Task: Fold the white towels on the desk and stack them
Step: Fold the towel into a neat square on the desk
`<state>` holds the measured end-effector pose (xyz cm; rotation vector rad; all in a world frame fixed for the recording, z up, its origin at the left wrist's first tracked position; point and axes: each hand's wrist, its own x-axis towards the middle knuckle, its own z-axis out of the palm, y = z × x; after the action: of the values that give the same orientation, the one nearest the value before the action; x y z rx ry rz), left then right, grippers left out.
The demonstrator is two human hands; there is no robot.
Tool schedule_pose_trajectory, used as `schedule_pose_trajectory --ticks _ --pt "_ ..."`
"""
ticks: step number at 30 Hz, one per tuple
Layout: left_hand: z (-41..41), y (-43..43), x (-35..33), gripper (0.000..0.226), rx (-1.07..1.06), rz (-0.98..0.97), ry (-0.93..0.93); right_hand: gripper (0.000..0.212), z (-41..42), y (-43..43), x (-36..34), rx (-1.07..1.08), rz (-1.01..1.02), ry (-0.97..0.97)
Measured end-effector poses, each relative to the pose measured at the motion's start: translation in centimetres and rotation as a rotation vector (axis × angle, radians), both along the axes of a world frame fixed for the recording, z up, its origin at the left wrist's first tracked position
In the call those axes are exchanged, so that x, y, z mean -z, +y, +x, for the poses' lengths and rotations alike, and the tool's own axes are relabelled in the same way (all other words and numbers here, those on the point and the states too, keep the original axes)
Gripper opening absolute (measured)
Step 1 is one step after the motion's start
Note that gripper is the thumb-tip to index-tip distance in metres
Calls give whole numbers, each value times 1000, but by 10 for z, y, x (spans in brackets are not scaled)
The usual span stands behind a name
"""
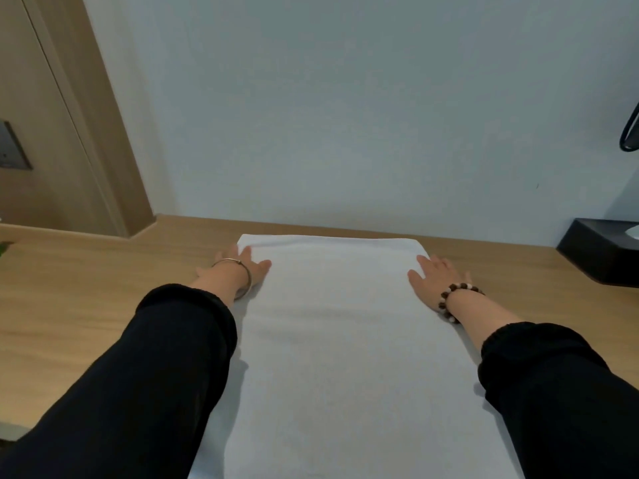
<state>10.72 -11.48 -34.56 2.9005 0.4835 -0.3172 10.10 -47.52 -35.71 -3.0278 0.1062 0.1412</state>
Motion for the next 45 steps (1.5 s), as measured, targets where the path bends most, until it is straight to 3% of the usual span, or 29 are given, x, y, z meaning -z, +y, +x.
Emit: schedule_pose_trajectory --ticks 5,10,12,16,18,22,25,27,29,31,33,37,39,43,45 --pt "14 14 -4 66 -17 -21 -111 60 12 5 -19 -28 28 78" --pt "28 11 -17 34 -22 -60 -273 50 34 15 -42 42 362 -40" --pt "36 14 -16 32 -88 -116 -312 46 41 19 -43 126 495 -83" --pt "51 17 -17 32 -229 -211 -283 26 55 20 -47 291 573 -68" --pt "57 15 -21 31 -256 -229 -243 21 58 22 -53 330 574 -11" --pt "58 13 -28 32 -298 -260 -257 36 71 22 -62 212 414 104" --pt "57 14 -31 48 -373 -333 -338 37 73 20 -68 192 343 95" --pt "55 15 -38 39 -362 -396 -418 29 69 20 -75 257 326 16" --pt "52 17 -52 14 -322 -439 -575 28 67 20 -88 281 332 -104" --pt "45 17 -71 19 -304 -447 -697 31 65 19 -105 259 435 -212" --pt "38 16 -87 17 -300 -477 -813 35 61 18 -121 261 661 -310" --pt "16 8 -102 7 -267 -594 -961 6 40 23 -136 188 794 -571" --pt "-3 7 -99 10 -207 -567 -1013 15 25 23 -134 193 793 -654" --pt "-53 18 -79 21 -9 -401 -983 12 -15 16 -117 201 894 -721" --pt "-80 26 -65 16 76 -205 -911 14 -39 12 -100 198 903 -732"
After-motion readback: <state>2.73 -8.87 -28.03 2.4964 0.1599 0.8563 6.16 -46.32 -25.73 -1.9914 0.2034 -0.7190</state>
